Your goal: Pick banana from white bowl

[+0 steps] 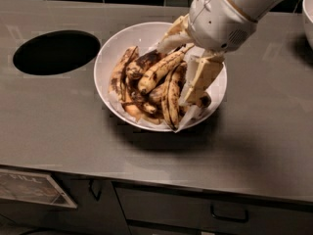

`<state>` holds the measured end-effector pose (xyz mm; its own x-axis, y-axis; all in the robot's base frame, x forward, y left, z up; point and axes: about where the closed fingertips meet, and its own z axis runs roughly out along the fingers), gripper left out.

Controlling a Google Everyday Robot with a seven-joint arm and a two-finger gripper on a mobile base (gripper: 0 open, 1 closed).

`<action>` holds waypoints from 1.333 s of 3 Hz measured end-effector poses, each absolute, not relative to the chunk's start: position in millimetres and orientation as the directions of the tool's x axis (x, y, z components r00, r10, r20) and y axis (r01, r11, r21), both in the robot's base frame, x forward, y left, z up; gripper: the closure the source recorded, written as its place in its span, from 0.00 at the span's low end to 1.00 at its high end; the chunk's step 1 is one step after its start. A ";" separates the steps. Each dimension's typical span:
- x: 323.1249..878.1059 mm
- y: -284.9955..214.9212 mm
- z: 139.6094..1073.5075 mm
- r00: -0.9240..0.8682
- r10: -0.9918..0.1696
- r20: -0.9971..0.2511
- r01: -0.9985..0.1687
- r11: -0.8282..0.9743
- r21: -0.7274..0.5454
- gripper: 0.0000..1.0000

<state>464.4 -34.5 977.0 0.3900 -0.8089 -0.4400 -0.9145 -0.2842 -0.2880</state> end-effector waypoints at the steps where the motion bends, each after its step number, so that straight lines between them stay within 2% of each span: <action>1: 465.9 -28.3 973.2 0.440 -0.790 -0.427 -0.896 -0.350 -0.275 0.24; 4: 471.6 -24.8 957.9 0.521 -0.738 -0.429 -0.853 -0.454 -0.256 0.24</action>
Offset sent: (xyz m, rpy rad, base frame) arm 0.0051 0.0103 -0.0180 -0.0457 0.0379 0.1970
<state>471.6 -24.8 957.9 0.5212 -0.7381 -0.4285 -0.8534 -0.4541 -0.2558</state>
